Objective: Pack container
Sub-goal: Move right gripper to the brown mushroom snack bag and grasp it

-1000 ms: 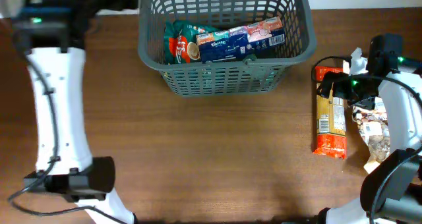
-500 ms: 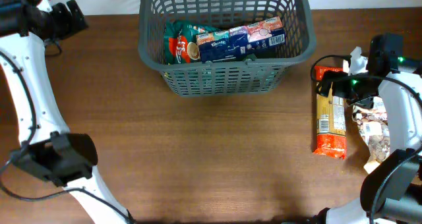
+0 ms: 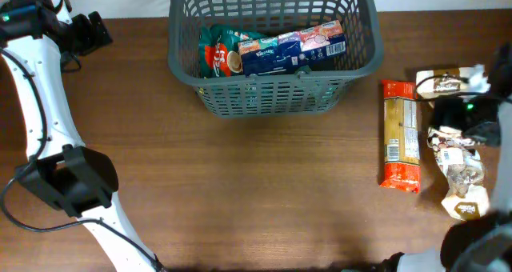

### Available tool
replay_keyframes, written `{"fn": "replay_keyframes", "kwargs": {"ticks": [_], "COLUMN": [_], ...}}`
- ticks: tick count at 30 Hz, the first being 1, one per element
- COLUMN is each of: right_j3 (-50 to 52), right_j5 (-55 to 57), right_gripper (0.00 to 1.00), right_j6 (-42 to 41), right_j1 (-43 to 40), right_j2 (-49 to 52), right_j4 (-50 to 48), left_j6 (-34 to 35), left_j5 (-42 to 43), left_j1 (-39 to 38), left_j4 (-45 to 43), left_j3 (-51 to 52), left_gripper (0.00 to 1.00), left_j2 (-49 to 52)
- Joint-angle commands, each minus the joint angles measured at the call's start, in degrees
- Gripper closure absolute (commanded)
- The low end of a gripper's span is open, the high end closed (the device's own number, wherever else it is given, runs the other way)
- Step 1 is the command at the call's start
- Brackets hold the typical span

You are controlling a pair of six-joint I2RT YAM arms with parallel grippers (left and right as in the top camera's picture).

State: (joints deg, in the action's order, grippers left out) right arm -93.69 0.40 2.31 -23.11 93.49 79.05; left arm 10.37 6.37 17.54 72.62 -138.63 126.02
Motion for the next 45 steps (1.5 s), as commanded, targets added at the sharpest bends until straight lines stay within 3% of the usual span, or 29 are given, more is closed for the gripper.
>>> {"fn": "replay_keyframes", "kwargs": {"ticks": [1, 9, 17, 20, 24, 33, 45], "right_j3": [-4.3, 0.4, 18.8, 22.7, 23.4, 23.4, 23.4], "right_j5": [3.9, 6.4, 13.8, 18.8, 20.9, 21.5, 23.2], "right_gripper": [0.1, 0.06, 0.01, 0.01, 0.01, 0.06, 0.11], "right_j6": [1.8, 1.9, 1.9, 1.9, 9.0, 7.9, 6.2], "right_j1": [0.3, 0.2, 0.2, 0.1, 0.1, 0.1, -5.3], "right_j2": [-7.7, -20.8, -28.3, -25.3, -17.1, 0.7, 6.3], "right_j4": [1.7, 2.1, -8.5, -12.0, -14.0, -13.8, -15.9], "left_j6": [0.7, 0.7, 0.7, 0.7, 0.7, 0.7, 0.7], "left_j5": [-0.4, -0.4, -0.4, -0.4, -0.4, -0.4, -0.4], "left_j1": [0.2, 0.2, 0.2, 0.2, 0.2, 0.2, 0.2], "left_j4": [-0.1, -0.1, -0.1, -0.1, -0.1, -0.1, -0.1], "left_j3": [0.1, 0.1, 0.1, 0.1, 0.1, 0.1, 0.1], "left_gripper": [0.01, 0.01, 0.01, 0.01, 0.01, 0.01, 0.01], "left_j2": [0.0, 0.0, 0.0, 0.0, 0.0, 0.0, 0.0]}}
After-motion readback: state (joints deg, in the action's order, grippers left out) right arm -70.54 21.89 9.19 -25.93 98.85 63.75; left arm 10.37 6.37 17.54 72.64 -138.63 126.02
